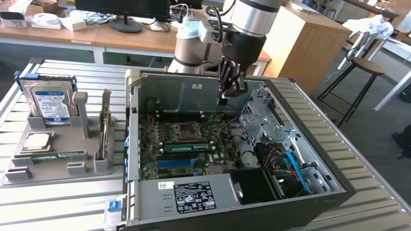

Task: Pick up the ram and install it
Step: 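Press down the ram until it locks into place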

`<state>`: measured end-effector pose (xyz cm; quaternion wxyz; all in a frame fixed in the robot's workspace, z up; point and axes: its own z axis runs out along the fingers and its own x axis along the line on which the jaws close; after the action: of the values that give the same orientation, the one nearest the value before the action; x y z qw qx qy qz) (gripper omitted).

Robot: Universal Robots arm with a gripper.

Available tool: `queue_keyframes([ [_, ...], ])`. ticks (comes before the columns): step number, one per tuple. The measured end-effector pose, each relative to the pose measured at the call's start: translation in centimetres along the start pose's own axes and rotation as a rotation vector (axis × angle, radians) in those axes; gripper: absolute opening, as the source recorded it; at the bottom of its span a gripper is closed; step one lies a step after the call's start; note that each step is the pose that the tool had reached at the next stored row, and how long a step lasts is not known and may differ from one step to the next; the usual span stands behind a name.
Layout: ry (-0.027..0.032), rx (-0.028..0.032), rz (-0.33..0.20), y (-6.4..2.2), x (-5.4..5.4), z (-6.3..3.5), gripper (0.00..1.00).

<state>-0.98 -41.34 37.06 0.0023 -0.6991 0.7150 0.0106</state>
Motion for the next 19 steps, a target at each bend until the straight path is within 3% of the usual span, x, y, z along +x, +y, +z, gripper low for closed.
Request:
queue_keyframes([
  [19, 0.0001, 0.0, 0.0, -0.02, 0.0, 1.98, 0.1],
])
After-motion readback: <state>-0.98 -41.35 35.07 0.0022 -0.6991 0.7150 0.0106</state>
